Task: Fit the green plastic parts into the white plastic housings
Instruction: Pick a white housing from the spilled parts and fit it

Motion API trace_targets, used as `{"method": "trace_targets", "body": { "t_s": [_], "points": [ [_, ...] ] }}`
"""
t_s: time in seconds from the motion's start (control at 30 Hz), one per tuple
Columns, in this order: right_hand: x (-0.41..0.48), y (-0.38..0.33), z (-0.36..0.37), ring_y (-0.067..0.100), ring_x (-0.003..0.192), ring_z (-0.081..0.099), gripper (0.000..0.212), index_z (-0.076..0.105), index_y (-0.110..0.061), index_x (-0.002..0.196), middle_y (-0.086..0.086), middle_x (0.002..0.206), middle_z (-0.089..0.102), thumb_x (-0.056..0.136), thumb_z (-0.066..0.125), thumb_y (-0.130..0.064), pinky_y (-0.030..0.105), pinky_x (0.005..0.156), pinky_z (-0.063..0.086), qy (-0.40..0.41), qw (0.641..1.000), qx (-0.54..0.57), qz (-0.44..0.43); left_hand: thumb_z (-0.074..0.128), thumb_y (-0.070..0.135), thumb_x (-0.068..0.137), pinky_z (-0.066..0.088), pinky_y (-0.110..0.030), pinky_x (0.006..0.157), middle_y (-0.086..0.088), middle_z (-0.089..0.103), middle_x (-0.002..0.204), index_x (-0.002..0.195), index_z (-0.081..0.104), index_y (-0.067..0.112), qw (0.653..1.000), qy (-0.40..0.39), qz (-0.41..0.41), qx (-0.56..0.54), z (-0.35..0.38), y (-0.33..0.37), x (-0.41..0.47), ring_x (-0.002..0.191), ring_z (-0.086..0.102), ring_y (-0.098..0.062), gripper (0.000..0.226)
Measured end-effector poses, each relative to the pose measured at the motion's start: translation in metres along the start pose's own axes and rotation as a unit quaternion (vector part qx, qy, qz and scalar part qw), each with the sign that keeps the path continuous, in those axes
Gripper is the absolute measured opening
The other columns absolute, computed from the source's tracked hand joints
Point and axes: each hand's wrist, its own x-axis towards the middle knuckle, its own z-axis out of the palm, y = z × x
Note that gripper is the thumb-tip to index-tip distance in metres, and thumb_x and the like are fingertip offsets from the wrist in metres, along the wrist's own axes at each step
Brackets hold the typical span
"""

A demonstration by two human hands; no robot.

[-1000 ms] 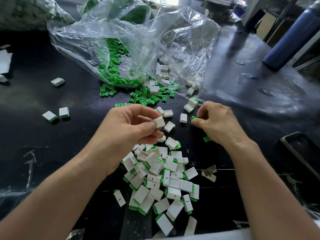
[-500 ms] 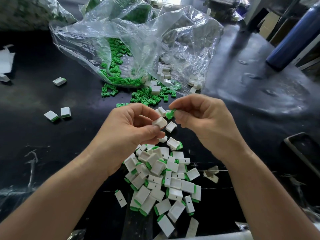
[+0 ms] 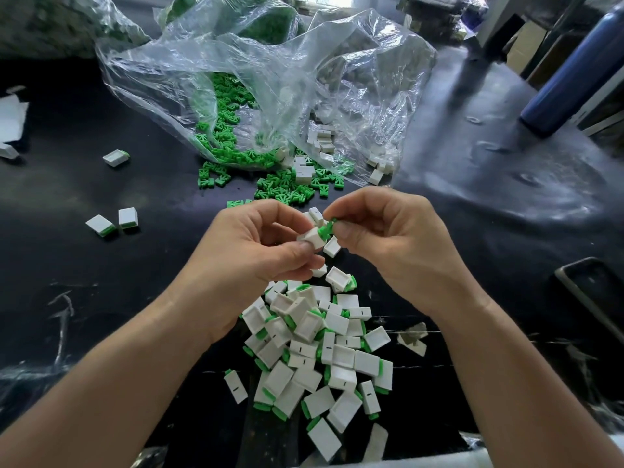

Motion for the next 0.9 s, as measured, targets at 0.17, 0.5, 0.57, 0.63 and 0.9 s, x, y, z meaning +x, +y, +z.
{"method": "trace_targets", "body": {
  "t_s": [0.17, 0.5, 0.57, 0.63, 0.9],
  "points": [
    [-0.001, -0.001, 0.002, -0.006, 0.066, 0.06, 0.027, 0.064, -0.026, 0.076, -0.015, 0.068, 0.063, 0.08, 0.066, 0.001, 0.009, 0.065, 0.045, 0.013, 0.999, -0.03, -0.007, 0.066, 0.002, 0.063, 0.055, -0.02, 0.056, -0.011, 0.07, 0.065, 0.079, 0.065, 0.006, 1.0, -0.003, 0.006, -0.009, 0.0, 0.0, -0.001, 0.06, 0.069, -0.017, 0.016],
    [-0.004, -0.002, 0.009, 0.003, 0.067, 0.062, 0.027, 0.062, -0.028, 0.074, -0.009, 0.072, 0.066, 0.08, 0.067, -0.002, 0.018, 0.066, 0.052, 0.043, 0.996, -0.078, -0.009, 0.066, 0.001, 0.073, 0.053, -0.019, 0.051, -0.015, 0.07, 0.067, 0.073, 0.067, 0.007, 0.999, 0.011, 0.029, 0.036, 0.003, -0.003, -0.002, 0.056, 0.068, -0.017, 0.006],
    [-0.004, -0.001, 0.012, 0.002, 0.066, 0.061, 0.021, 0.065, -0.022, 0.076, -0.01, 0.071, 0.065, 0.079, 0.067, -0.002, 0.017, 0.066, 0.052, 0.044, 0.995, -0.089, -0.013, 0.066, -0.001, 0.074, 0.054, -0.021, 0.05, -0.016, 0.069, 0.065, 0.074, 0.066, 0.004, 0.999, 0.019, 0.029, 0.038, 0.004, -0.004, -0.002, 0.053, 0.067, -0.017, 0.004],
    [-0.004, 0.001, 0.01, 0.001, 0.066, 0.06, 0.014, 0.069, -0.014, 0.08, -0.01, 0.072, 0.065, 0.079, 0.067, 0.0, 0.016, 0.065, 0.051, 0.027, 0.995, -0.097, -0.016, 0.067, -0.001, 0.073, 0.054, -0.021, 0.05, -0.016, 0.068, 0.063, 0.075, 0.066, 0.001, 0.998, 0.017, 0.028, 0.046, 0.003, -0.005, -0.002, 0.051, 0.066, -0.016, 0.003],
    [-0.005, 0.007, 0.003, -0.003, 0.058, 0.053, 0.015, 0.07, -0.015, 0.078, -0.017, 0.062, 0.057, 0.077, 0.067, 0.0, 0.009, 0.056, 0.039, -0.036, 0.987, -0.156, -0.031, 0.071, 0.002, 0.073, 0.053, -0.02, 0.049, -0.009, 0.069, 0.059, 0.072, 0.071, 0.013, 0.982, 0.007, 0.06, 0.179, 0.001, -0.01, -0.003, 0.051, 0.066, -0.014, 0.011]
  ]
}}
